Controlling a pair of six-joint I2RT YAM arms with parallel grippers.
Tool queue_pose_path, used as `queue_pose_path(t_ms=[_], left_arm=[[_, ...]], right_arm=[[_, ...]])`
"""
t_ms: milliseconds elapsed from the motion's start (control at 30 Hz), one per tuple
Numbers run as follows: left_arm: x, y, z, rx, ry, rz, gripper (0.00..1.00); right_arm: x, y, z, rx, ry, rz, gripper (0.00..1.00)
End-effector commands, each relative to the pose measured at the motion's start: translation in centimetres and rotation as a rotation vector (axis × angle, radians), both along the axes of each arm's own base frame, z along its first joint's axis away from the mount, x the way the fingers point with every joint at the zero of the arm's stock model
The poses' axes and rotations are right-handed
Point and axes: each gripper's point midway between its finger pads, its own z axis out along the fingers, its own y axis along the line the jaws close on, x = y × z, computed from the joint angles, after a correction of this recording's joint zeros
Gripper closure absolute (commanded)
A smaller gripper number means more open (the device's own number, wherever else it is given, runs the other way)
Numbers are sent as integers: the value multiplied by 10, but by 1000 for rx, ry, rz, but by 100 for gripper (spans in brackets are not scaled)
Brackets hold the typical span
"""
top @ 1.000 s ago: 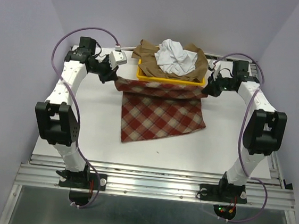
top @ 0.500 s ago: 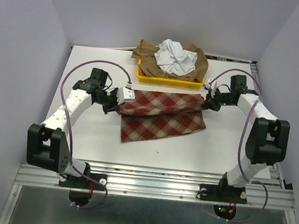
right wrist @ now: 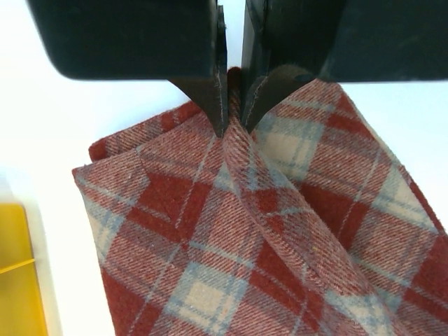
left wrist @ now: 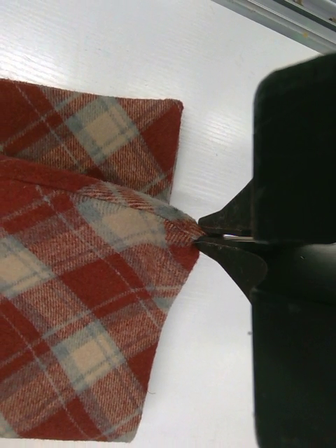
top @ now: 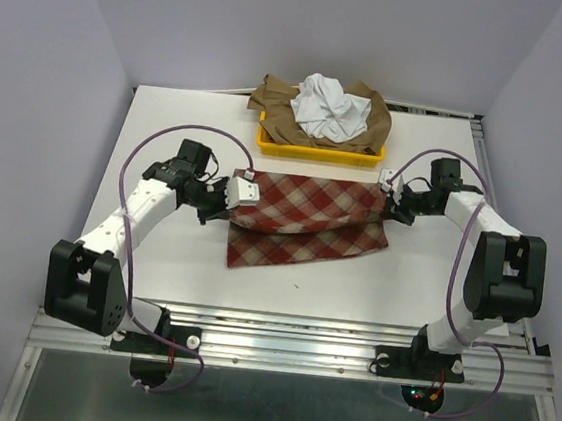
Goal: Fold and stack the skirts
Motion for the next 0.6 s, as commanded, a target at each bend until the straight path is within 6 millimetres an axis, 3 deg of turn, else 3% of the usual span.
queue_pose_path(t_ms=[0, 133, 200, 233, 333, 400, 533, 567], left_arm=[[-16, -6, 7, -1, -11, -33, 100], [-32, -10, 2, 4, 9, -72, 100], [-47, -13, -6, 17, 29, -117, 89], [-57, -13, -9, 30, 42, -139, 71], [-78, -10, -18, 75, 59, -203, 54], [-81, -8, -14, 85, 37, -206, 36], [-68, -8, 4, 74, -8, -125, 36], [-63, -12, 11, 58, -22, -103, 37]], right_arm=[[14, -9, 20, -38, -118, -1, 93], [3, -10, 20, -56, -144, 30, 86], [-9, -10, 21, -74, -175, 60, 68], [-13, -10, 29, -91, -219, 78, 38], [-30, -19, 24, -153, -232, 71, 21], [-34, -27, 33, -208, -281, 57, 18], [-36, -32, 49, -230, -332, 48, 19], [-40, -27, 48, -208, -310, 75, 27]])
